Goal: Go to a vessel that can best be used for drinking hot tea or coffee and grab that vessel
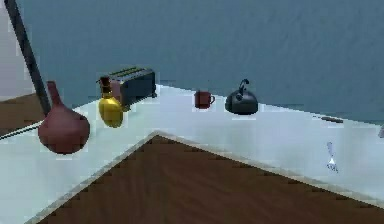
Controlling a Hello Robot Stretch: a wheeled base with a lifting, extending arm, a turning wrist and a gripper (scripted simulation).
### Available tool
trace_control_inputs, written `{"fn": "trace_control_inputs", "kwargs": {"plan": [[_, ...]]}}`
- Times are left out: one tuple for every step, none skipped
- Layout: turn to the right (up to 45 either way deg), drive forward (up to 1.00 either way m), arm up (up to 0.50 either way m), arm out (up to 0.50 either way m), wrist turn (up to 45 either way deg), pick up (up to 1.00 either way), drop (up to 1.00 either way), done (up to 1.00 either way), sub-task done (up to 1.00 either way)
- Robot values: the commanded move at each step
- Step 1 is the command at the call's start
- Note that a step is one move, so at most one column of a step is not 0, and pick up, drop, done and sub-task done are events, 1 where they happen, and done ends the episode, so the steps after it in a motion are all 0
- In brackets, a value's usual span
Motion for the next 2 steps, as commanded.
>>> {"fn": "trace_control_inputs", "kwargs": {"plan": [[0.0, 0.55, 0.0, 0.0, 0.0, 0.0, 0.0, 0.0, 0.0], [-45.0, 0.0, 0.0, 0.0, 0.0, 0.0, 0.0, 0.0, 0.0]]}}
